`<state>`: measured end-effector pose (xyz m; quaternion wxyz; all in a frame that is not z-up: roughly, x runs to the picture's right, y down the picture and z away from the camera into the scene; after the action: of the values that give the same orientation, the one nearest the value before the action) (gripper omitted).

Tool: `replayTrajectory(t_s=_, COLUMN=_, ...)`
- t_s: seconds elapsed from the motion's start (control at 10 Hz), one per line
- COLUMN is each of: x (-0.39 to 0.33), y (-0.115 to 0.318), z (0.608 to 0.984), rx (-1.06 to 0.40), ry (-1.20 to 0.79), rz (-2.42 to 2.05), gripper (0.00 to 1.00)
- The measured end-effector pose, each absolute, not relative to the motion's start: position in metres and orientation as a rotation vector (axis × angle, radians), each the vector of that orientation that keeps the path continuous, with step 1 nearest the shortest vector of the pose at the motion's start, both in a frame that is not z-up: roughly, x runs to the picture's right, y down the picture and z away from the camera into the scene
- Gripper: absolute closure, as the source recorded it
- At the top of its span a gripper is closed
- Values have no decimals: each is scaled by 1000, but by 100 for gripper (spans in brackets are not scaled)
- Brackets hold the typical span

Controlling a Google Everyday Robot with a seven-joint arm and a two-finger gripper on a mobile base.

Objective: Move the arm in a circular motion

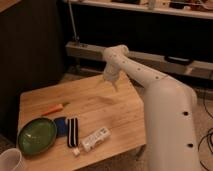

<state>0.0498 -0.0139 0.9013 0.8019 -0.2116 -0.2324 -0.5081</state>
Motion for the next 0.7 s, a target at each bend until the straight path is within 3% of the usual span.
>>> replayTrajectory(t_s=0.3, x=119, y=20, z=896, rx=-491, ry=-455, rz=-989, gripper=26)
replayTrajectory(t_s=0.7, x=125, y=77, z=837, rx=-519, ry=-488, rz=-1059, gripper=26)
